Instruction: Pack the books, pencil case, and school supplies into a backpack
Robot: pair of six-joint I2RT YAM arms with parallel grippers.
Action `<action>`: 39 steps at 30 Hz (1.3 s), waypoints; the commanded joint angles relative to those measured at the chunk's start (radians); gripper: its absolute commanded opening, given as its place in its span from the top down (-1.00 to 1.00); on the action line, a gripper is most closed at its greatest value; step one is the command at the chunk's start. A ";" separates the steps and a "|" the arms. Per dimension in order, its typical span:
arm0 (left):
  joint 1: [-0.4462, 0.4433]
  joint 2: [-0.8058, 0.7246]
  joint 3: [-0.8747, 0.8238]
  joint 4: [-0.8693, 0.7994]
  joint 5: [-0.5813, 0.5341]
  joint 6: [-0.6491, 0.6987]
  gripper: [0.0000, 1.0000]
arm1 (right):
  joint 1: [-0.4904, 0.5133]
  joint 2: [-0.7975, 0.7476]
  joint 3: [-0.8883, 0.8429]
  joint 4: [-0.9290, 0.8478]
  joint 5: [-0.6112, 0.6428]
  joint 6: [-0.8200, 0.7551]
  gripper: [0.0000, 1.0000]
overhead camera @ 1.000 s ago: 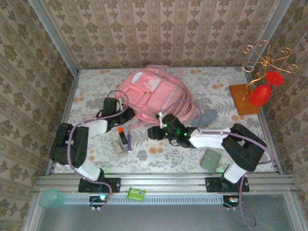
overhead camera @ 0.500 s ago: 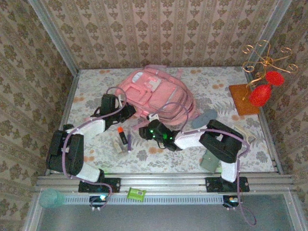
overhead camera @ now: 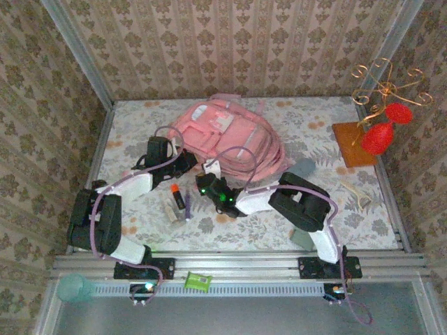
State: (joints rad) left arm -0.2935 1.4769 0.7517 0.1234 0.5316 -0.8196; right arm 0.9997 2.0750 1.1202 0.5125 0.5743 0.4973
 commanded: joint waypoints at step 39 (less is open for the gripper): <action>0.129 -0.066 0.058 -0.067 0.064 0.120 1.00 | -0.158 -0.462 -0.463 -0.022 -0.265 0.002 1.00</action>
State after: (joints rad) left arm -0.2028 1.4490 0.7753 0.0254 0.6472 -0.7368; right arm 0.8761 1.6634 0.6933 0.4778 0.3294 0.5209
